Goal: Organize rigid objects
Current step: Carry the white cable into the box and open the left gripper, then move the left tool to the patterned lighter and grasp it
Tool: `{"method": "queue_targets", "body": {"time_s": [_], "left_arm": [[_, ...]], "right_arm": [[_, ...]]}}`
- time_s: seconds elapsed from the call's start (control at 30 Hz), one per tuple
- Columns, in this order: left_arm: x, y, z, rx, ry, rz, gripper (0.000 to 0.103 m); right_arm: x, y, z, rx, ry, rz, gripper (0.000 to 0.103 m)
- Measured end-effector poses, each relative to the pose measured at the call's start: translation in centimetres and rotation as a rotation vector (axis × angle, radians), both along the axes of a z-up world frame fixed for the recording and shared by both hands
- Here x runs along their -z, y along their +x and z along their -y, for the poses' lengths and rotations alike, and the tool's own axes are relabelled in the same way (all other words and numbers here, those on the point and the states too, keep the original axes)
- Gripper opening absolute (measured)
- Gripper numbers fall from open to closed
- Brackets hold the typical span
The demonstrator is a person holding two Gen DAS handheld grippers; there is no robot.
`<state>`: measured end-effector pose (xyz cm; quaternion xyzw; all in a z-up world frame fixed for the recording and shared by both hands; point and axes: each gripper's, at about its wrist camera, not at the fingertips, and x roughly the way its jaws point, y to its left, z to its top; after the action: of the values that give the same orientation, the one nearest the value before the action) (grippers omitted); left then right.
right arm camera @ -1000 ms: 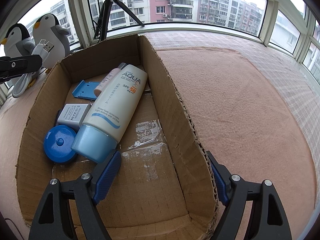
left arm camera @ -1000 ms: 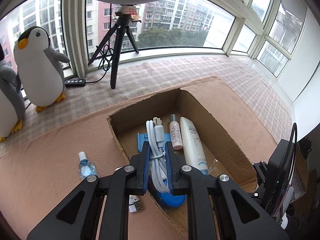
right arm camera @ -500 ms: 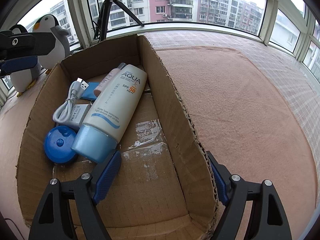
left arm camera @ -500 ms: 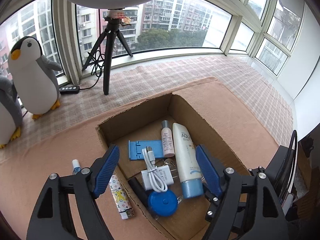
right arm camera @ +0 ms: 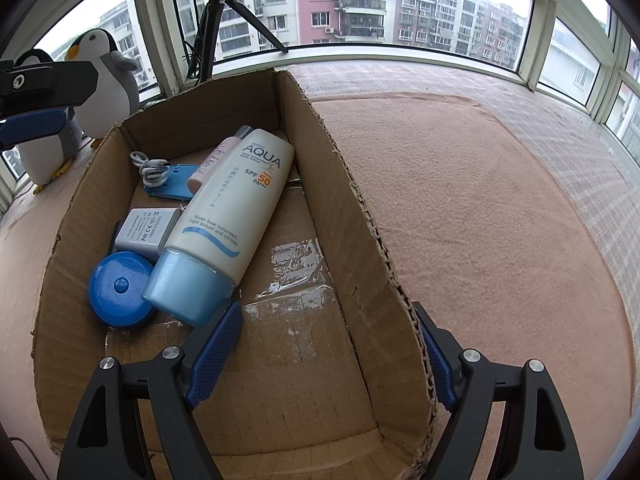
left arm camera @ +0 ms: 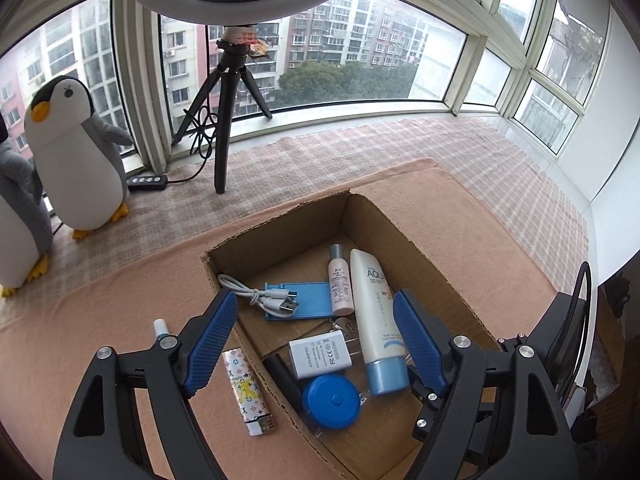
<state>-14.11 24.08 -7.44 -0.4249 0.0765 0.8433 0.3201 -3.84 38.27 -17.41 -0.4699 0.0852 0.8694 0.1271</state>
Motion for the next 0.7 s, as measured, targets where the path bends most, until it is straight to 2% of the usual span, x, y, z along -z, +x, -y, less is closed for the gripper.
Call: {"method": "queue_targets", "body": {"time_s": [0.17,0.37,0.63,0.7], "left_arm": [[0.3,-0.3,2.0,-0.025,0.015,0.018,0.081],[1.0,-0.8,6.7,-0.104,0.023,0.031,0.080],[4.5,0.7,10.7,-0.143,-0.007,0.075,0.078],[5.5,1.3,10.8,-0.133,-0.011,0.089,0.071]], "right_arm": [[0.0,0.0,0.0,0.001,-0.002,-0.001,0.079],[0.0,0.0,-0.1,0.001,-0.002,0.000,0.079],[0.0,0.0,-0.1,0.001,-0.002,0.000,0.079],[0.0,0.0,-0.1,0.000,-0.002,0.000,0.079]]}}
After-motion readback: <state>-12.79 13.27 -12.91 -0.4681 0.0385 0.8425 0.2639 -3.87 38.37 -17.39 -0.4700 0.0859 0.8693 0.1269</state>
